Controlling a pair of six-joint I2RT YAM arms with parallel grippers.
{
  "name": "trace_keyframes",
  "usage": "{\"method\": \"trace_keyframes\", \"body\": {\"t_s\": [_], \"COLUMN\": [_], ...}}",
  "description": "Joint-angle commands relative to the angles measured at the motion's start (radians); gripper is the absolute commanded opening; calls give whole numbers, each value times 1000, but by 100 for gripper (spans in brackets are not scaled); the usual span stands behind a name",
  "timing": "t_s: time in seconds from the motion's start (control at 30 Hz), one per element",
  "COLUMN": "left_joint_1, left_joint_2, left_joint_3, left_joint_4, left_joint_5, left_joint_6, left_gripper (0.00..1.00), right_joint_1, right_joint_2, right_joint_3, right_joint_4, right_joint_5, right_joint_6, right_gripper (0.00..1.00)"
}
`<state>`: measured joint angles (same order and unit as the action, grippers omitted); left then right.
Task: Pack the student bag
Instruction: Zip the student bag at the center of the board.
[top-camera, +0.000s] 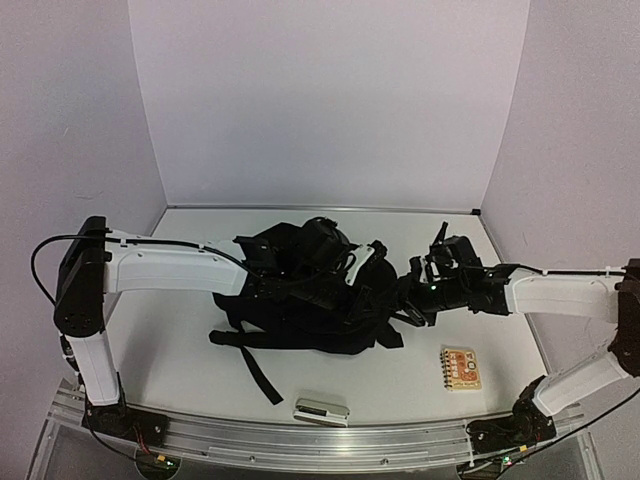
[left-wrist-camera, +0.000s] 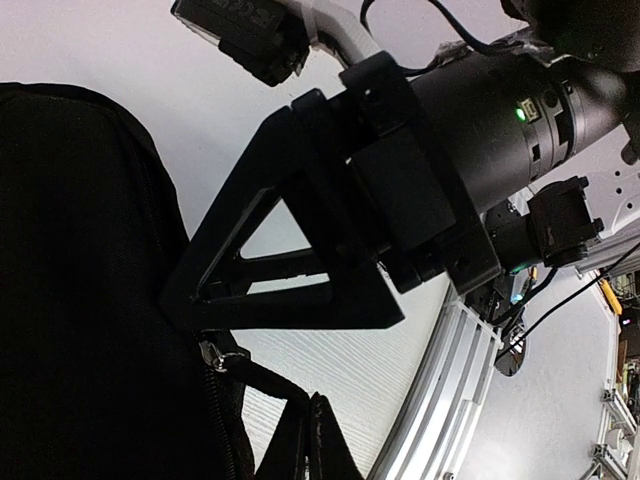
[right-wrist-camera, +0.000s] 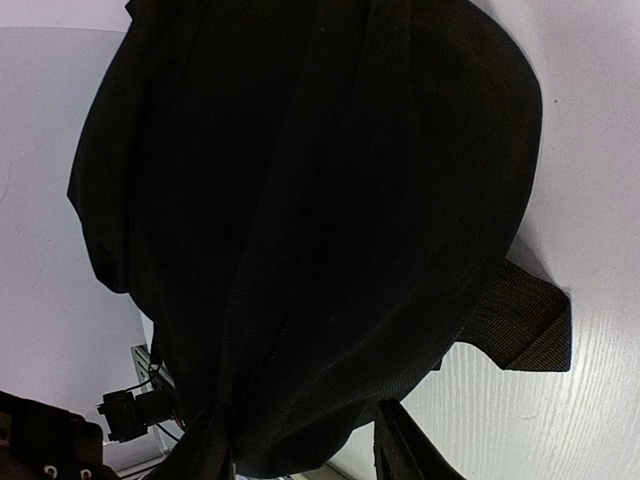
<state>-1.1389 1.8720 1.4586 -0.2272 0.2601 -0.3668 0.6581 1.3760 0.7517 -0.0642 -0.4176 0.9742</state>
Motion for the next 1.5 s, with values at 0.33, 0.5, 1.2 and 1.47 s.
{"method": "trace_keyframes", "body": {"t_s": [0.33, 0.5, 1.2, 1.47], "left_joint_1": [-47, -96, -101, -97], "left_joint_2": [2, -35, -215, -218], "left_joint_3": [43, -7, -212, -224], "left_joint_4": [-68, -85, -95, -133], "left_joint_5": [-56, -151, -330, -364], "left_joint_6": [73, 101, 26, 29], "left_gripper": [0, 0, 0, 0], "right_joint_1": [-28, -138, -230, -247], "right_joint_2": [-10, -48, -60, -44], "right_joint_3": [44, 24, 13, 19], "right_joint_4": [110, 111, 93, 91], "right_joint_5": [151, 192, 281, 282], "right_joint_6": [49, 34, 2, -16], "right_gripper": [0, 0, 0, 0]}}
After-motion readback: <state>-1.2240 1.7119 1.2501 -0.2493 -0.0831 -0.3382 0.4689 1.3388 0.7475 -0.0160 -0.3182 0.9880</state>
